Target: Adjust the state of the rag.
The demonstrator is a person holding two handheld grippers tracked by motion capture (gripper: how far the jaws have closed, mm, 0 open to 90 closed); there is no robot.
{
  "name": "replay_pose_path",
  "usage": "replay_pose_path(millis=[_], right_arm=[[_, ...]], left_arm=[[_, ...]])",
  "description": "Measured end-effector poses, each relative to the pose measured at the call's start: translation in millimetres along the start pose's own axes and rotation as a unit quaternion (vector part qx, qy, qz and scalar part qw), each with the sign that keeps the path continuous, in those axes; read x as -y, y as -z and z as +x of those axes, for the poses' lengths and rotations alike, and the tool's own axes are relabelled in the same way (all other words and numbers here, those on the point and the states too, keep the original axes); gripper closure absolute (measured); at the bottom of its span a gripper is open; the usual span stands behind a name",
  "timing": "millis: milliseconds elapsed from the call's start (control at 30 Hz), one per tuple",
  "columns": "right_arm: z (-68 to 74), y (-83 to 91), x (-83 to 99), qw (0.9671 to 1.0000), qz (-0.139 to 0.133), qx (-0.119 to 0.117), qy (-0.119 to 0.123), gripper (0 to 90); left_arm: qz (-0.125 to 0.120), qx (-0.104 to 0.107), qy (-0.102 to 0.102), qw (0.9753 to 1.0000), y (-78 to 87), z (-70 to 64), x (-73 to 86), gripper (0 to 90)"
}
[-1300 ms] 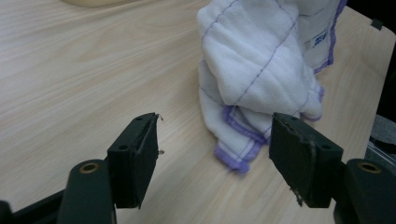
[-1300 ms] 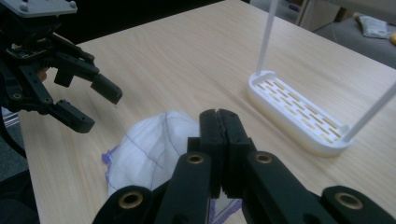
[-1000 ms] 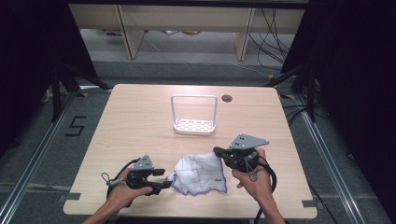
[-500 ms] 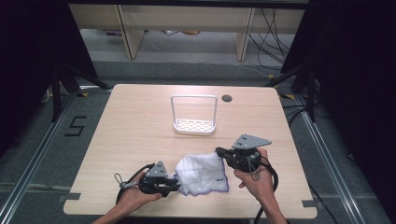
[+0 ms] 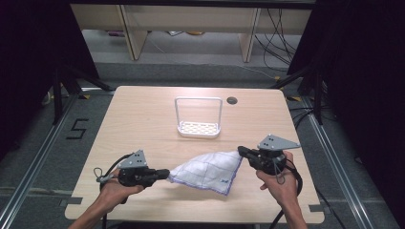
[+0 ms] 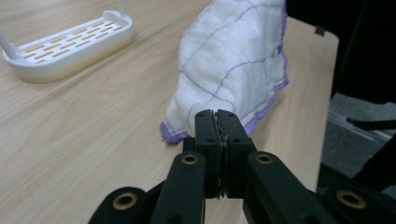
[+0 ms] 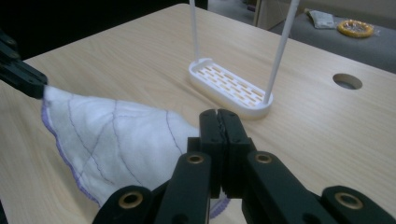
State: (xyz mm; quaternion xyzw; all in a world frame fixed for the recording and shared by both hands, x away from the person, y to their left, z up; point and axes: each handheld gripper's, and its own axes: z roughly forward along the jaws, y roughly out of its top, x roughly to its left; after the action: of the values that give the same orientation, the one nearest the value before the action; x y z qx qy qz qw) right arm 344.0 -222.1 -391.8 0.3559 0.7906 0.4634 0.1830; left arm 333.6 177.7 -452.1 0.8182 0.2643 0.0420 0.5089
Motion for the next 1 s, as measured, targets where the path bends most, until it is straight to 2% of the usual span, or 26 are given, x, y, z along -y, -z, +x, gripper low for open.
replay_pose_path(millis=[67, 133, 200, 233, 267, 300, 333, 367, 400, 467, 500, 533, 567, 600, 633, 667, 700, 733, 767, 800, 833, 867, 900, 933, 967, 1000], right_arm=[[-0.6, -0.4, 6.3, 1.0, 0.006, 0.001, -0.001, 90.0], [0.4, -2.3, 10.9, 0.9999, 0.011, -0.002, 0.003, 90.0], [7.7, -7.3, 29.1, 0.9991, 0.04, -0.01, 0.004, 90.0], [7.7, -7.3, 29.1, 0.9991, 0.04, -0.01, 0.004, 90.0], [15.1, -10.2, 42.2, 0.9979, 0.062, -0.019, -0.004, 90.0], [14.7, -12.3, 47.9, 0.9974, 0.067, -0.024, 0.014, 90.0], [16.4, -13.3, 53.3, 0.9965, 0.077, -0.026, 0.015, 90.0], [16.4, -13.3, 53.3, 0.9965, 0.077, -0.026, 0.015, 90.0], [18.5, -15.4, 63.1, 0.9951, 0.095, -0.027, 0.007, 90.0], [18.2, -16.5, 67.4, 0.9942, 0.104, -0.025, 0.009, 90.0], [18.2, -17.9, 72.2, 0.9934, 0.112, -0.026, 0.012, 90.0], [17.7, -18.5, 76.4, 0.9923, 0.12, -0.027, 0.011, 90.0], [17.1, -18.6, 82.1, 0.991, 0.131, -0.024, 0.01, 90.0], [15.7, -19.2, 91.0, 0.99, 0.14, -0.018, 0.001, 89.9], [14.8, -17.4, 93.1, 0.9876, 0.156, -0.017, -0.003, 89.9], [13.3, -15.9, 95.9, 0.9866, 0.162, -0.016, -0.005, 89.9], [13.3, -15.9, 95.9, 0.9866, 0.162, -0.016, -0.005, 89.9], [11.3, -15.4, 102.0, 0.9885, 0.151, -0.008, -0.007, 89.8], [11.3, -15.4, 102.0, 0.9885, 0.151, -0.008, -0.007, 89.8], [9.7, -12.3, 102.5, 0.986, 0.166, -0.011, -0.008, 89.0], [9.7, -12.3, 102.5, 0.986, 0.166, -0.011, -0.008, 89.0], [10.5, -10.3, 101.1, 0.9862, 0.165, 0.001, -0.018, 83.1], [10.5, -10.3, 101.1, 0.9862, 0.165, 0.001, -0.018, 83.1], [9.5, -6.6, 95.5, 0.987, 0.157, 0.026, -0.021, 70.1], [9.5, -6.6, 95.5, 0.987, 0.157, 0.026, -0.021, 70.1], [10.8, -4.2, 92.6, 0.9867, 0.154, 0.033, -0.039, 65.9]], left_arm=[[0.004, 0.004, 0.002, 1.0, 0.3, -2.9, 3.5, 87.4], [0.02, 0.023, 0.005, 0.9995, -2.5, -9.3, 15.7, 87.5], [0.049, 0.043, 0.012, 0.9978, -9.3, -21.3, 37.0, 87.4], [0.049, 0.043, 0.012, 0.9978, -9.3, -21.3, 37.0, 87.4], [0.071, 0.05, 0.007, 0.9962, -12.8, -26.8, 48.8, 87.4], [0.071, 0.05, 0.007, 0.9962, -12.8, -26.8, 48.8, 87.4], [0.095, 0.053, 0.005, 0.9941, -16.6, -29.9, 57.3, 87.3], [0.095, 0.053, 0.005, 0.9941, -16.6, -29.9, 57.3, 87.3], [0.1, 0.055, 0.009, 0.9935, -20.1, -32.5, 60.4, 87.2], [0.101, 0.057, 0.003, 0.9933, -21.6, -32.8, 60.2, 87.1], [0.1, 0.059, 0.012, 0.9932, -23.0, -34.7, 60.0, 86.8], [0.099, 0.061, 0.01, 0.9931, -24.6, -35.3, 59.6, 86.3], [0.102, 0.063, 0.009, 0.9928, -25.2, -35.6, 59.1, 85.2], [0.102, 0.075, 0.015, 0.9919, -25.5, -34.7, 57.2, 78.7], [0.102, 0.075, 0.015, 0.9919, -25.5, -34.7, 57.2, 75.9], [0.09, 0.074, 0.024, 0.9929, -23.6, -32.3, 53.5, 71.7], [0.09, 0.074, 0.024, 0.9929, -23.6, -32.3, 53.5, 67.4], [0.077, 0.059, 0.028, 0.9949, -20.2, -26.8, 48.1, 63.5], [0.077, 0.059, 0.028, 0.9949, -20.2, -26.8, 48.1, 60.9], [0.056, 0.052, 0.042, 0.9962, -18.0, -17.4, 41.6, 58.8], [0.056, 0.052, 0.042, 0.9962, -18.0, -17.4, 41.6, 56.7], [0.047, 0.045, 0.051, 0.9966, -17.7, -12.0, 38.2, 54.8], [0.042, 0.041, 0.056, 0.9967, -18.1, -6.0, 34.7, 54.8], [0.037, 0.027, 0.06, 0.9972, -20.9, 0.8, 30.8, 52.7], [0.044, 0.021, 0.057, 0.9972, -22.2, 5.9, 27.9, 52.7], [0.043, 0.004, 0.06, 0.9973, -27.3, 12.1, 24.1, 51.5]])
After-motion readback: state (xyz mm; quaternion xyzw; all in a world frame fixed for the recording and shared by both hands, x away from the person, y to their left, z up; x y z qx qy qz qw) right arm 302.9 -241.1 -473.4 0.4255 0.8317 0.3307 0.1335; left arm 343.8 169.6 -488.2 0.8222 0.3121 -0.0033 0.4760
